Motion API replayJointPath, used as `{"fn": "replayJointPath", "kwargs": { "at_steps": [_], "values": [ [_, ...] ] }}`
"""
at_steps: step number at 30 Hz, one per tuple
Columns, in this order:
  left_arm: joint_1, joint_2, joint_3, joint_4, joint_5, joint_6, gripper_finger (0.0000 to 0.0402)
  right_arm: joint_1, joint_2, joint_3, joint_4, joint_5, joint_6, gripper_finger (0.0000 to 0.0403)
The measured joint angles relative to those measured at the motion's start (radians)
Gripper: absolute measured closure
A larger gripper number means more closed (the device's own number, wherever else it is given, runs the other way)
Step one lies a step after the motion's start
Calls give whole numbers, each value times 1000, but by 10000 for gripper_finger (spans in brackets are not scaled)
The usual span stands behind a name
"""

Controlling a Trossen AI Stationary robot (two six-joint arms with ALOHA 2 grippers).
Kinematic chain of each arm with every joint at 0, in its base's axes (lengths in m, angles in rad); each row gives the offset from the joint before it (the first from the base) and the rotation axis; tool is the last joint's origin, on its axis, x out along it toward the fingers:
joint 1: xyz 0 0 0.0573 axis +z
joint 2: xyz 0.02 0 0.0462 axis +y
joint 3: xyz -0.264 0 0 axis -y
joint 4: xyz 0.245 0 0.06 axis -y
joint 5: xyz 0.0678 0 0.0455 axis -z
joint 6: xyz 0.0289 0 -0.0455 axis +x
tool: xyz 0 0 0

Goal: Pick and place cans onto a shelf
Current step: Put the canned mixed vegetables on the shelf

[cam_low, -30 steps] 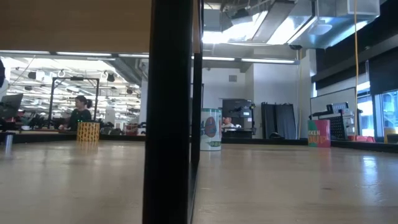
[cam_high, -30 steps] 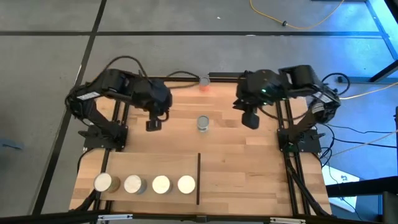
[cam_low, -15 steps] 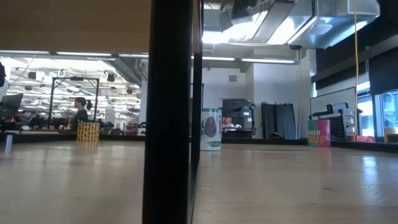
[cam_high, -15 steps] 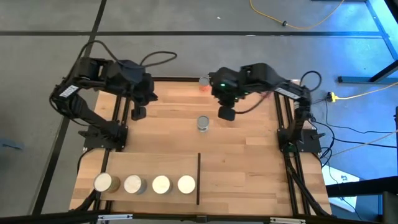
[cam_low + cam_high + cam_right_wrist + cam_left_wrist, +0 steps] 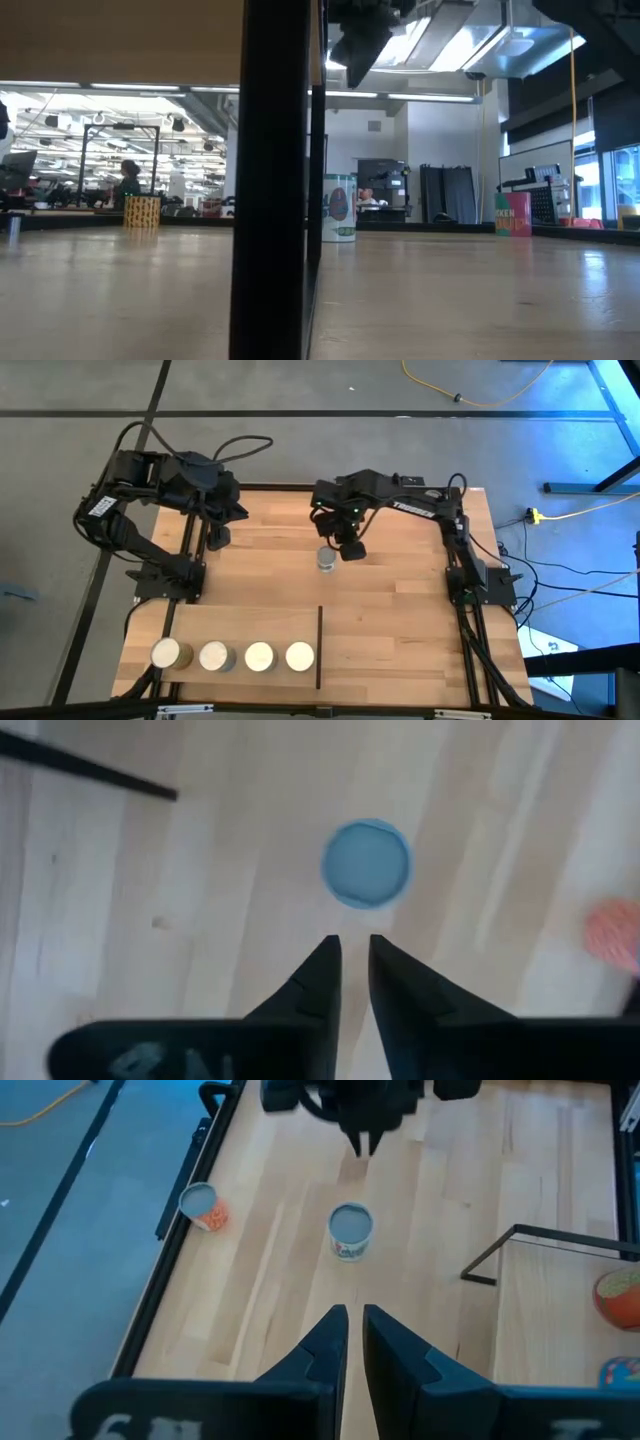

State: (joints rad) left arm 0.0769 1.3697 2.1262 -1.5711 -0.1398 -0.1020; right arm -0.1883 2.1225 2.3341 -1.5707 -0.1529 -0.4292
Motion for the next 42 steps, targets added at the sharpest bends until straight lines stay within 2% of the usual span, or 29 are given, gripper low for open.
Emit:
{"fn": "replayJointPath", "kwargs": {
  "at_steps": [5,8,12,20,30,39,42],
  "values": [
    [0,0,0,0,0,-2,374,-2,40,0,0,-8,-21,381],
    [0,0,0,0,0,-2,374,-2,59,0,0,-1,-23,386],
    [0,0,0,0,-1,-3,374,-2,84,0,1,0,-24,374],
    [0,0,0,0,-1,-27,374,-2,140,0,12,1,-57,326],
    [0,0,0,0,-1,-27,374,-2,202,0,21,-80,-128,323],
    [0,0,0,0,-1,-27,374,-2,208,0,27,-92,-121,323],
    [0,0,0,0,-1,-27,374,-2,213,0,28,-147,-113,323]
  ]
}}
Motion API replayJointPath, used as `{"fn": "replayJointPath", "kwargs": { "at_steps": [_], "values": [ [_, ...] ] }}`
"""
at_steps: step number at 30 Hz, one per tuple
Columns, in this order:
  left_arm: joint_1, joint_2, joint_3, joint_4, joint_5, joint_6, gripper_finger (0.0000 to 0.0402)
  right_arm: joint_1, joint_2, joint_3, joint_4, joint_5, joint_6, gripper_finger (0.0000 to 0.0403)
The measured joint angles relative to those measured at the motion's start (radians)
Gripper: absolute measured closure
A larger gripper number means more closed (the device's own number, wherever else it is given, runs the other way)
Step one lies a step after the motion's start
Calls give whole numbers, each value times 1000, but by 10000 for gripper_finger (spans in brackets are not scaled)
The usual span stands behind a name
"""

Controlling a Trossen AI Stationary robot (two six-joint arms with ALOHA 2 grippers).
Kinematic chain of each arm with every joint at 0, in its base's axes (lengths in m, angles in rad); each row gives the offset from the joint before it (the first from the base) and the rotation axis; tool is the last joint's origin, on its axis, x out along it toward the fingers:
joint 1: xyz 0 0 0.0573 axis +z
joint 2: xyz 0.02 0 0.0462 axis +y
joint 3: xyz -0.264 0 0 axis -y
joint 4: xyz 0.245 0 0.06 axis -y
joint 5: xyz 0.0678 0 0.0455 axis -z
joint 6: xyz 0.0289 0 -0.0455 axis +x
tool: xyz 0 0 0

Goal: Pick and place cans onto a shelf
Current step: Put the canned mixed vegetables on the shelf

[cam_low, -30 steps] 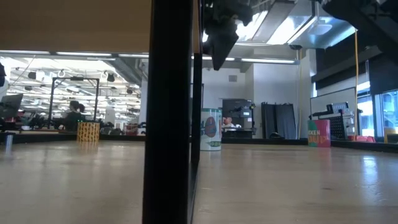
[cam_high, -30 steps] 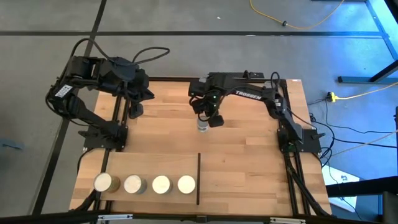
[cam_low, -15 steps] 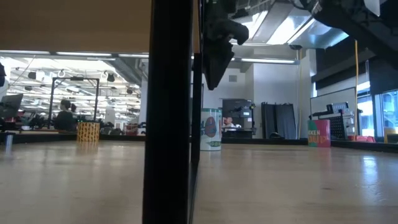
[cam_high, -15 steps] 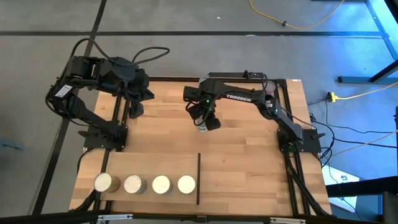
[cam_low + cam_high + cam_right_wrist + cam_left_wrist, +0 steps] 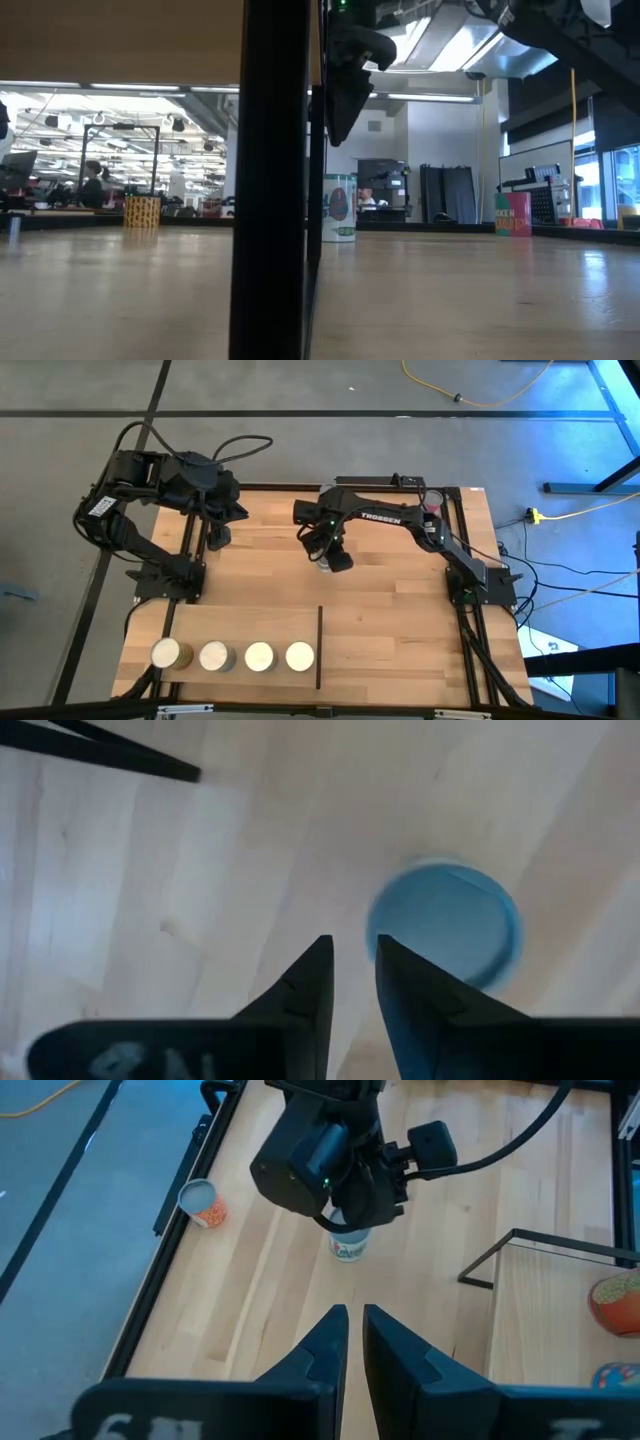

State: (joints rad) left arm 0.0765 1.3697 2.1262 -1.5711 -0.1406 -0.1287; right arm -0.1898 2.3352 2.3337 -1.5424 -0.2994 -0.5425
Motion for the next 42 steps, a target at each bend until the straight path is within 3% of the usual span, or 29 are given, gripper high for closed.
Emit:
{"fn": "replayJointPath", "kwargs": {
  "at_steps": [11,14,18,26,42],
  "values": [
    [0,0,0,0,0,0,374,-1,5,-162,30,-7,10,323],
    [0,0,0,0,0,0,374,-1,5,-191,40,40,9,323],
    [0,0,0,0,0,0,374,-1,5,-180,25,115,9,323],
    [0,0,0,0,0,0,374,-1,4,-92,16,115,-14,323],
    [0,0,0,0,0,-1,374,-2,2,-172,101,114,-43,323]
  ]
}}
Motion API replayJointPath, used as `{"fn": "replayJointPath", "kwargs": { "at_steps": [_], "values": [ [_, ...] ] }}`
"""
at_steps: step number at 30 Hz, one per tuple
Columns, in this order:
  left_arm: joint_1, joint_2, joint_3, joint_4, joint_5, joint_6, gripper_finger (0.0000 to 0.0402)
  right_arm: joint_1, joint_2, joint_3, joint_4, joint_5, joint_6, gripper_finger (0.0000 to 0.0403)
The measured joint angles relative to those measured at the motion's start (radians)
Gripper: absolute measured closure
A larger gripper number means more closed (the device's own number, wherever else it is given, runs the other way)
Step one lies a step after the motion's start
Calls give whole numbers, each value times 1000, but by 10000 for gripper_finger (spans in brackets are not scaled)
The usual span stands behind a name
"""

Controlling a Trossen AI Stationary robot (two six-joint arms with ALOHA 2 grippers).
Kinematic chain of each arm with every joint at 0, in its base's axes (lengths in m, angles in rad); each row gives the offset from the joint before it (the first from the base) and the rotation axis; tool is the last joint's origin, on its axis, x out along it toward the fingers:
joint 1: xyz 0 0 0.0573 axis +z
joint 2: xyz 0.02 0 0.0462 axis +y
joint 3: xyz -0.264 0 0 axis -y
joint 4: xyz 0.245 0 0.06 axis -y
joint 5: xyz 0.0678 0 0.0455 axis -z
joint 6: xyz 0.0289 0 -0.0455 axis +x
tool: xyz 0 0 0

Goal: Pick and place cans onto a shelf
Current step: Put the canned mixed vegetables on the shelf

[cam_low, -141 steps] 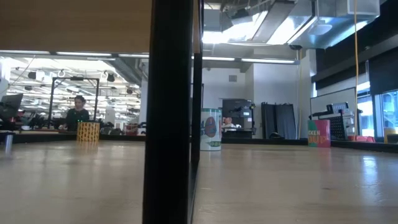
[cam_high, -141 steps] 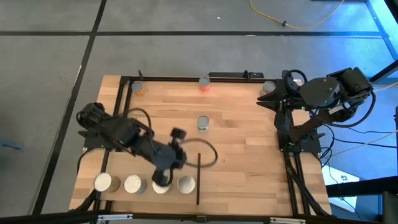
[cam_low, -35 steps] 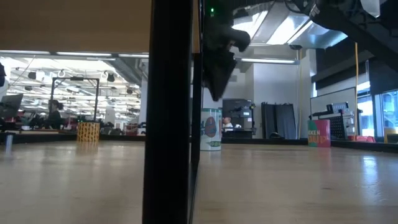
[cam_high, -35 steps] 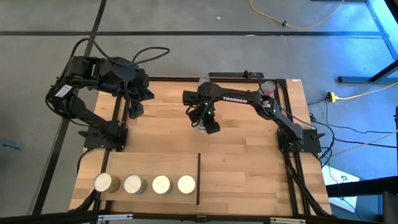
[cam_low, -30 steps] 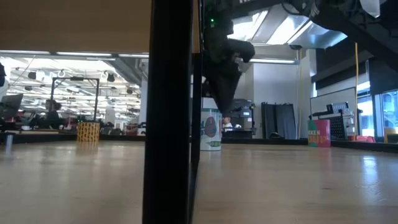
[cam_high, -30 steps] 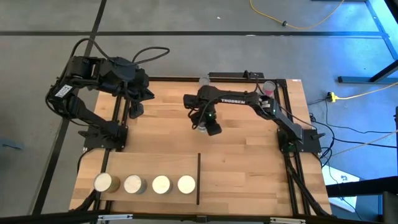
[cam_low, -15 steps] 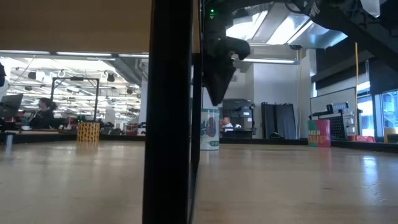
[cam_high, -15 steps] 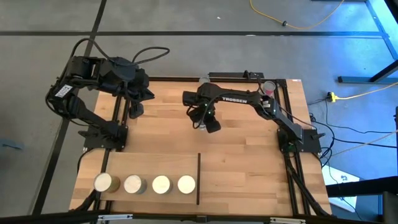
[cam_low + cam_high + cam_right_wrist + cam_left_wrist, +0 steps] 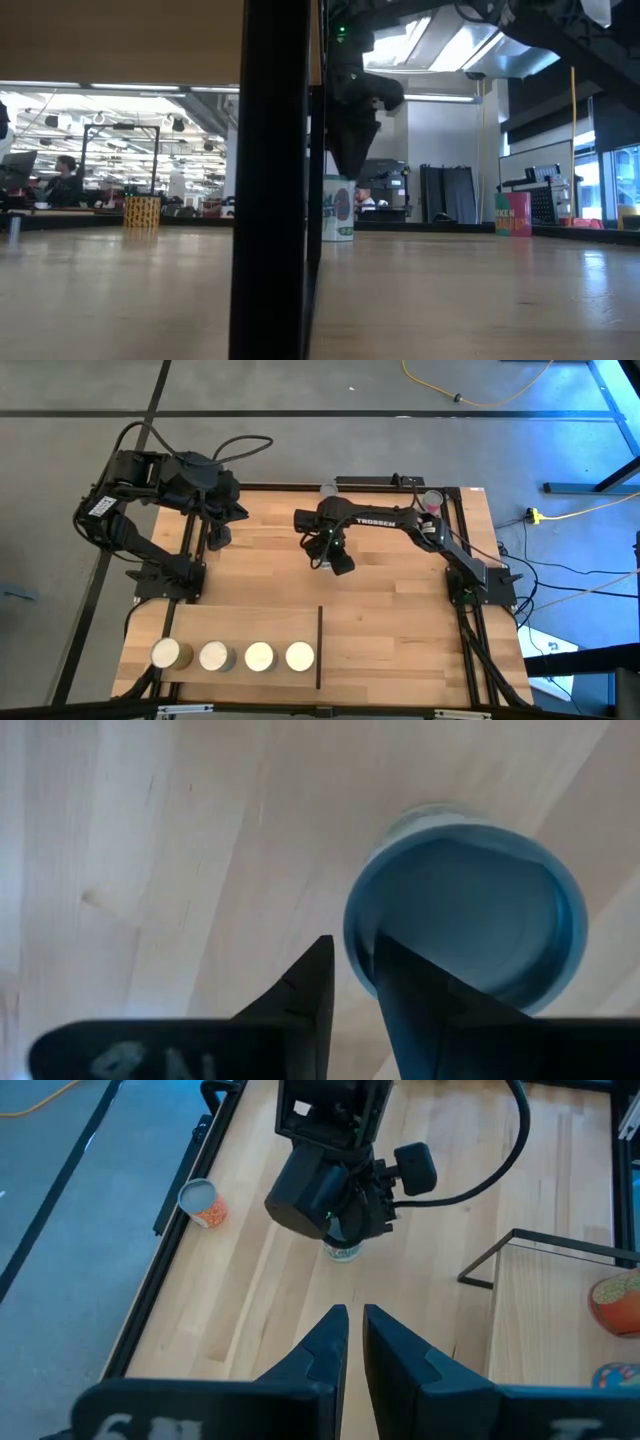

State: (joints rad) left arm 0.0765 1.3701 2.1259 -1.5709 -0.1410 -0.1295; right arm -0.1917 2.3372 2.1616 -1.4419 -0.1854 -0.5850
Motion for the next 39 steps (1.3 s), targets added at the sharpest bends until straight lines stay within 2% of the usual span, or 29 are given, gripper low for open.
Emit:
{"fn": "replayJointPath", "kwargs": {
  "at_steps": [11,14,17,20,33,39],
  "values": [
    [0,0,0,0,0,0,374,0,-7,-39,107,5,5,324],
    [0,0,0,0,0,0,374,1,-7,-39,137,27,20,343],
    [0,0,0,0,0,0,374,1,-6,-39,165,27,25,382],
    [0,0,0,0,0,0,374,0,-5,-37,186,30,31,392],
    [0,0,0,0,0,0,374,4,9,94,110,144,71,400],
    [0,0,0,0,0,0,374,20,7,192,45,150,87,401]
  ]
}}
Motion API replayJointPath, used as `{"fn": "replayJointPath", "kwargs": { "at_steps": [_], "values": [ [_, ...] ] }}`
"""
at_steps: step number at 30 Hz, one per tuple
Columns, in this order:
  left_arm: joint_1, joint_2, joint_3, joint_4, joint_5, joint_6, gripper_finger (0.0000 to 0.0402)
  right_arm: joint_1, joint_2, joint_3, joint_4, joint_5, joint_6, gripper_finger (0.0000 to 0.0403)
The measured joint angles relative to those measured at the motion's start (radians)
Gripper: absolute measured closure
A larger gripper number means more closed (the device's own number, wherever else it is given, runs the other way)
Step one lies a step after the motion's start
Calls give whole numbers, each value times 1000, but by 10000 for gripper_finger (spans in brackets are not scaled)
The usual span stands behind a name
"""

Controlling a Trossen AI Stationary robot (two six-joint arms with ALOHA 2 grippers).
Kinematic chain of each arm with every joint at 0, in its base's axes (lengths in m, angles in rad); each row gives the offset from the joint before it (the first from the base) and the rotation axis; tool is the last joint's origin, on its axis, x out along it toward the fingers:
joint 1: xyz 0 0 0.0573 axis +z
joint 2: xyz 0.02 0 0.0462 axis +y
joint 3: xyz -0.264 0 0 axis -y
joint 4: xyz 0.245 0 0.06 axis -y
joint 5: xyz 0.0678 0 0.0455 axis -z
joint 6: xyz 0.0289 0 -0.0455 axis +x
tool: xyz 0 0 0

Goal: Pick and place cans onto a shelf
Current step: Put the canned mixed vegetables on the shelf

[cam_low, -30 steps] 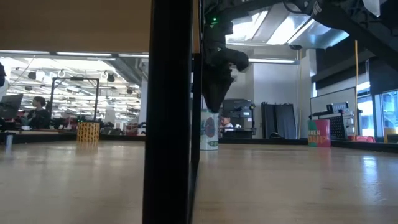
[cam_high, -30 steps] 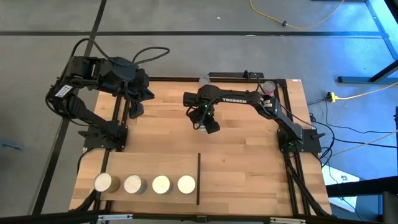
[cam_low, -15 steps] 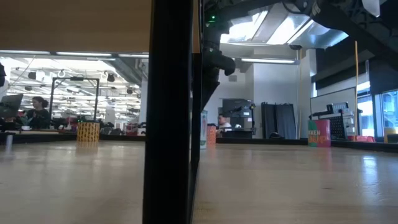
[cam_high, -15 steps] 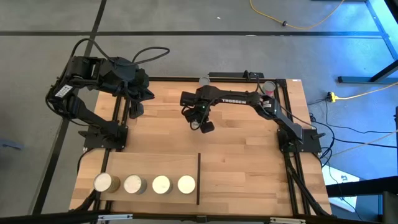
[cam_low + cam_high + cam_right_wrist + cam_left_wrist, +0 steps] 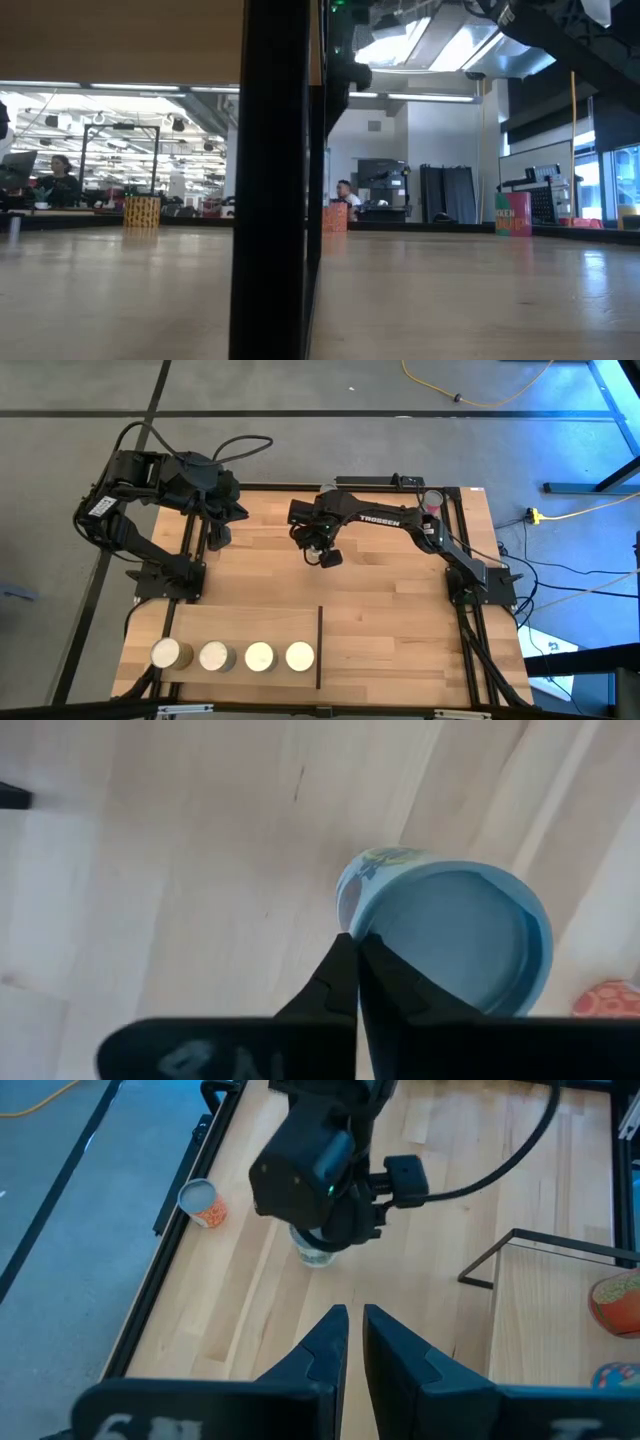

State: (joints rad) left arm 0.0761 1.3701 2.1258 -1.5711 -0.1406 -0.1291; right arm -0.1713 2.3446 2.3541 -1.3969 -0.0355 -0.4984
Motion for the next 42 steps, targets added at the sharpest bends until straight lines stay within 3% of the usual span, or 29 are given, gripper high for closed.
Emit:
{"fn": "replayJointPath", "kwargs": {
  "at_steps": [6,24,30,42],
  "values": [
    [0,0,0,0,0,0,374,33,-39,-1,-37,59,43,401],
    [0,0,0,0,0,1,374,64,-147,1,1,60,181,402],
    [0,0,0,0,0,1,374,68,-222,1,105,-44,235,402],
    [0,0,0,0,0,8,374,160,-278,2,169,-52,227,402]
  ]
}}
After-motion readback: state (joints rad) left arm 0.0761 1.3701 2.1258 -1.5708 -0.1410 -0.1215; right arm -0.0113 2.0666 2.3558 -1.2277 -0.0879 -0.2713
